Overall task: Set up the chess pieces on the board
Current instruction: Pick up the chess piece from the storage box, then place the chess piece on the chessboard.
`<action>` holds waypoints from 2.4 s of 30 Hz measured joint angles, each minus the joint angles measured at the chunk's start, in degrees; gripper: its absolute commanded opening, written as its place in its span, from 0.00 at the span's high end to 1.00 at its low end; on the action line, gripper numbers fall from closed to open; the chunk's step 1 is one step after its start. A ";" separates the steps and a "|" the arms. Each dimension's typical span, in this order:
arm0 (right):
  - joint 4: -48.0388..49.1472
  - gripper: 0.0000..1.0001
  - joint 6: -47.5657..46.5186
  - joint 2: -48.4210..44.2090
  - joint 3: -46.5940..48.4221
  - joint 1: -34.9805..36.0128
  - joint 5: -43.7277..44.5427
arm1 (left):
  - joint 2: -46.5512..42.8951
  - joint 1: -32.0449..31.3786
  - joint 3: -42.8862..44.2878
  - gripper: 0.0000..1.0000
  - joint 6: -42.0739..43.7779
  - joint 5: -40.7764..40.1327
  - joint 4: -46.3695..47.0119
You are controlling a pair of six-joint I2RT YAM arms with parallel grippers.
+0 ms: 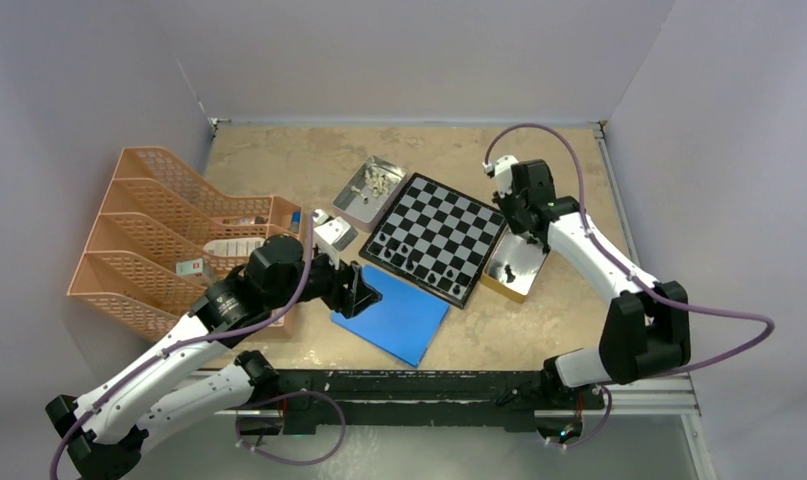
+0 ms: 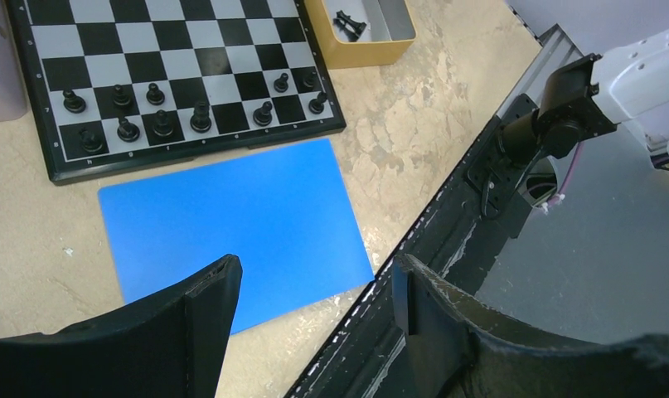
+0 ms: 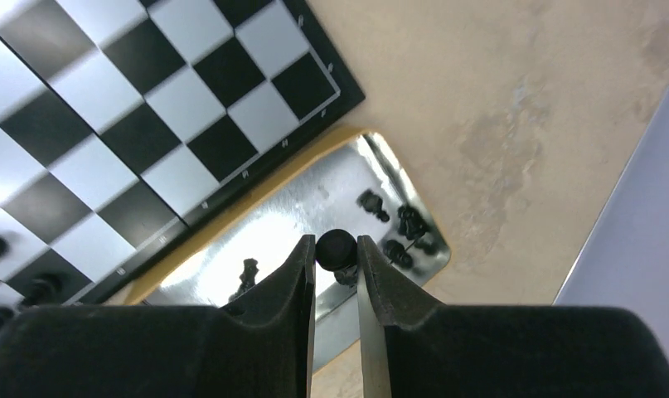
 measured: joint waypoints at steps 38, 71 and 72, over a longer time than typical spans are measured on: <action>62.58 0.91 101.81 -15.85 -26.86 2.62 -39.04 | 24.85 0.00 2.60 0.52 10.34 -6.69 46.88; 74.03 0.91 116.24 -16.52 -32.26 2.62 -39.52 | 35.63 -1.36 2.60 0.72 27.71 6.27 60.06; 74.01 0.91 116.24 -16.55 -32.26 2.62 -39.52 | 35.63 -1.40 2.60 0.73 27.71 6.03 60.67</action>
